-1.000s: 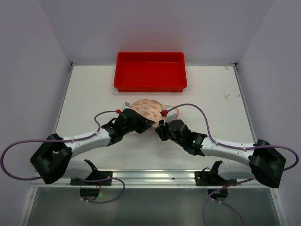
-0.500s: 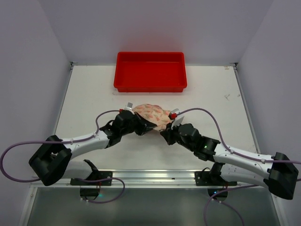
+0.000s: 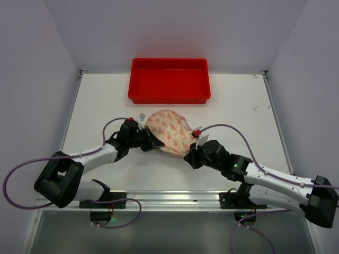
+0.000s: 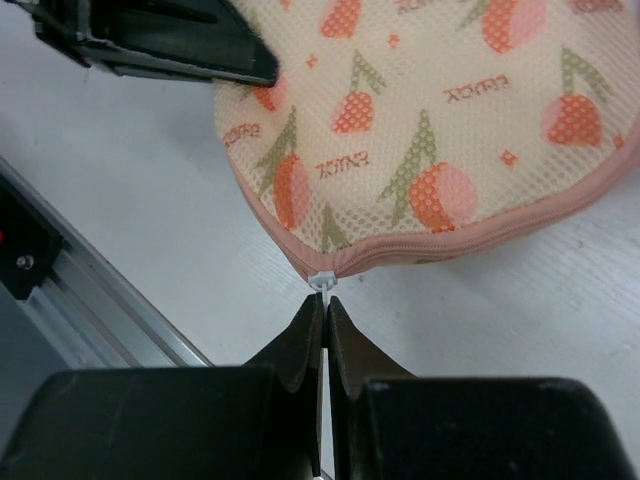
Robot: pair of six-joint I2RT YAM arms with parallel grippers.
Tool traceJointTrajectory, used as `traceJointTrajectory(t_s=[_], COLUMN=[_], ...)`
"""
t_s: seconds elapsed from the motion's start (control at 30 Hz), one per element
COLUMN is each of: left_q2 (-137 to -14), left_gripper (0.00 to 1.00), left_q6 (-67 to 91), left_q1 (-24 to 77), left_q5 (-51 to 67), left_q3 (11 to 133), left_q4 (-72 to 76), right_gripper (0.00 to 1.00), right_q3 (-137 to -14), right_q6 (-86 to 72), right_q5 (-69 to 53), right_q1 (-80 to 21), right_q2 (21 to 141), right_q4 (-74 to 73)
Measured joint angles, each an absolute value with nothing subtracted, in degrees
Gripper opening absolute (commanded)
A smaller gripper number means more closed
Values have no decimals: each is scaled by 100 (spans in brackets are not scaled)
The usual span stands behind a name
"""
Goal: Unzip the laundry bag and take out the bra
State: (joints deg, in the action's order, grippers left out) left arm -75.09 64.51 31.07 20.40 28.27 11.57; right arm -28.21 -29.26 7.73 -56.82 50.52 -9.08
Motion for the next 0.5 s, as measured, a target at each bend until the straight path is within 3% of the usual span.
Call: traceJointTrajectory(t_s=[0.23, 0.33, 0.37, 0.4, 0.43, 0.5], left_q2=[-7688, -7496, -7328, -7072, -6733, -5933], left_gripper=[34, 60, 86, 94, 100, 100], left_q6=[5234, 5151, 5186, 5216, 5328, 5561], left_q1=[2606, 2449, 2412, 2388, 2366, 2364], left_q5=[2178, 1925, 1835, 1730, 1605, 1302], left_q3=[3114, 3103, 3074, 2991, 2877, 2624], left_q4=[661, 377, 270, 180, 47, -263], right_gripper=[0, 0, 0, 0, 0, 0], right_q3=[-3382, -3835, -3962, -4077, -4195, -4431], right_q6=[-2904, -2993, -3041, -3081, -3111, -3175], right_q5=[-141, -460, -545, -602, -655, -727], right_q1=[-5664, -5747, -5800, -5850, -5896, -5966], right_q2=[6652, 7467, 7671, 7824, 7959, 8173], right_q4=[-285, -89, -19, 56, 119, 233])
